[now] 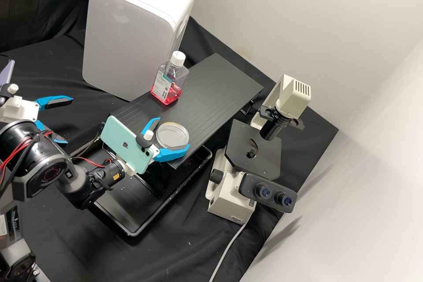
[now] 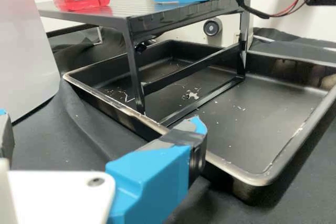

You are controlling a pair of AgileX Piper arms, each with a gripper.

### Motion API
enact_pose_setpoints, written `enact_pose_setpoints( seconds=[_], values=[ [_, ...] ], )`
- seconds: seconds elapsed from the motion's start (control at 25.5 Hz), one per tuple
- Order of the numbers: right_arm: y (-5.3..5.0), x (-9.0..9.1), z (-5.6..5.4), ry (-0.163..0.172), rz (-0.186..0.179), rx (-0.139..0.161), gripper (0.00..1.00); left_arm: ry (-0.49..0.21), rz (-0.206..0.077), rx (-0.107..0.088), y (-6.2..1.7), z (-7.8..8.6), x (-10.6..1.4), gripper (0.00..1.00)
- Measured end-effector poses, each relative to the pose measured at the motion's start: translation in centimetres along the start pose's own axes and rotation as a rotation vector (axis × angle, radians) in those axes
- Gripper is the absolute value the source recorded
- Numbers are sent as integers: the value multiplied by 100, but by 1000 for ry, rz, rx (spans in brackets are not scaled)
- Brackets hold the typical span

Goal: Place the lid on the petri dish

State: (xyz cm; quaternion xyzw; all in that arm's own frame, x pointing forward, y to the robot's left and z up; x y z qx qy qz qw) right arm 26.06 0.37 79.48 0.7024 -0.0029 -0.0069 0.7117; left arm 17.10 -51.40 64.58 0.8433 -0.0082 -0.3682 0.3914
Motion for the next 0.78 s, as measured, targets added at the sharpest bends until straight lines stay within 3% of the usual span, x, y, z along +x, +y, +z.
enact_pose_setpoints(
  seconds=[0.04, 0.2, 0.35, 0.51, 0.78],
  values=[
    [-3, 0, -3, -8, 7, -13, 100, 1, 0, 3, -1, 3, 0, 100],
    [-13, -66, 5, -18, 39, 1, 100, -3, 16, 6, 37, 10, -17, 100],
    [6, -132, -11, -14, 48, 5, 100, -10, 30, 5, 69, 29, -61, 100],
    [24, -151, -3, -15, 52, 37, 100, -9, 28, 5, 64, 26, -67, 100],
    [43, -176, 4, -17, 60, 61, 100, -6, 28, 4, 64, 24, -67, 100]
  ],
)
